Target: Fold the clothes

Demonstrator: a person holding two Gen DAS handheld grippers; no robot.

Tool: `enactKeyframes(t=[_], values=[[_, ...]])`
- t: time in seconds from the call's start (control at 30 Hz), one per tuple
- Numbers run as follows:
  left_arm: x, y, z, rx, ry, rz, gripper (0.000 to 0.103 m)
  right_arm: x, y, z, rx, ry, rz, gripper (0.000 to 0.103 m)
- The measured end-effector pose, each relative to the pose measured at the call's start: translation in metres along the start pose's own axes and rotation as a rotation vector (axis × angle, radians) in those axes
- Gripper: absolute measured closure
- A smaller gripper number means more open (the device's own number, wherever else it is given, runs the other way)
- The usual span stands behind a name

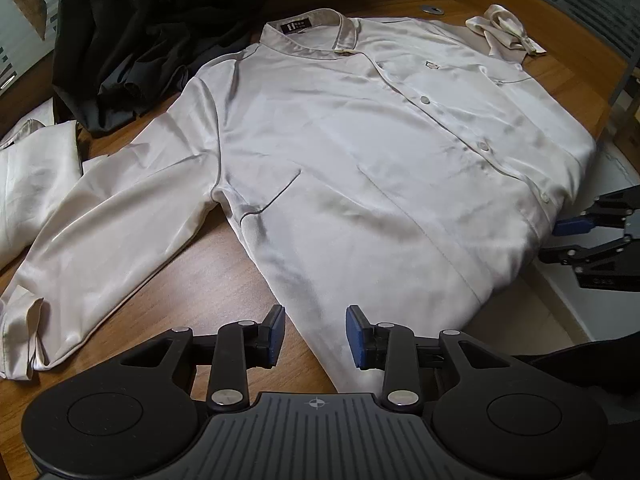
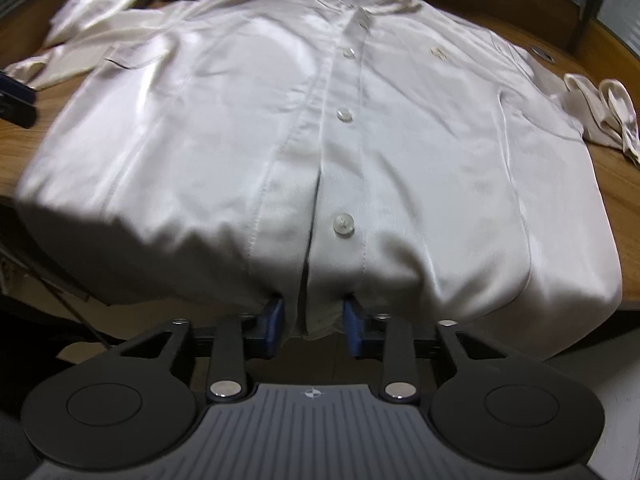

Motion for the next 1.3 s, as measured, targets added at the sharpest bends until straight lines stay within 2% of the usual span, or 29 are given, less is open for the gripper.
enactKeyframes(t=[0.03, 0.07, 0.13, 0.3, 0.53, 0.63, 0.77, 0.8, 0.83, 0.93, 1.03, 1.3], values=[[0.0, 0.0, 0.0, -0.002, 0.001, 0.001, 0.066, -0.002, 0.001, 0.002, -0.015, -0.004, 0.0, 0.085], [0.0, 0.0, 0.001, -0.003, 0.001, 0.002, 0.066, -0.003, 0.001, 0.003, -0.028, -0.006, 0.001, 0.088], [-0.001, 0.0, 0.001, -0.008, 0.002, 0.001, 0.066, -0.003, 0.003, 0.0, -0.046, 0.002, 0.009, 0.102], [-0.002, -0.002, 0.005, -0.022, 0.004, -0.02, 0.066, 0.005, 0.001, -0.022, -0.052, 0.001, 0.008, 0.103], [0.002, 0.005, 0.012, -0.072, 0.015, -0.052, 0.066, 0.031, -0.017, -0.064, -0.009, -0.065, 0.009, 0.103], [0.006, 0.011, 0.016, -0.094, 0.02, -0.061, 0.066, 0.037, -0.025, -0.063, 0.003, -0.102, 0.004, 0.103], [0.013, 0.017, 0.019, -0.113, 0.027, -0.069, 0.065, 0.029, -0.03, -0.047, 0.025, -0.171, -0.028, 0.1], [0.015, 0.018, 0.02, -0.116, 0.028, -0.069, 0.064, 0.03, -0.029, -0.048, 0.028, -0.172, -0.034, 0.099], [0.017, 0.019, 0.02, -0.117, 0.029, -0.068, 0.064, 0.032, -0.028, -0.049, 0.029, -0.169, -0.037, 0.093], [0.027, 0.02, 0.019, -0.11, 0.043, -0.063, 0.061, 0.047, -0.01, -0.06, 0.01, -0.133, -0.02, 0.086], [0.039, 0.019, 0.022, -0.087, 0.043, -0.07, 0.061, 0.064, 0.025, -0.069, -0.03, -0.102, 0.027, 0.084], [0.088, 0.02, 0.039, -0.03, 0.058, -0.129, 0.057, 0.106, 0.169, -0.07, -0.185, -0.011, 0.094, 0.071]])
Point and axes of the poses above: each gripper's, at about its wrist camera, not at the fingertips, and z roughly the way its jaws point, y to its right, x to its top, the point moved 8 cm from there along z, roughly the way its jaws point, and after that the axes turned 12 degrees about y, right-handed, at the moved point
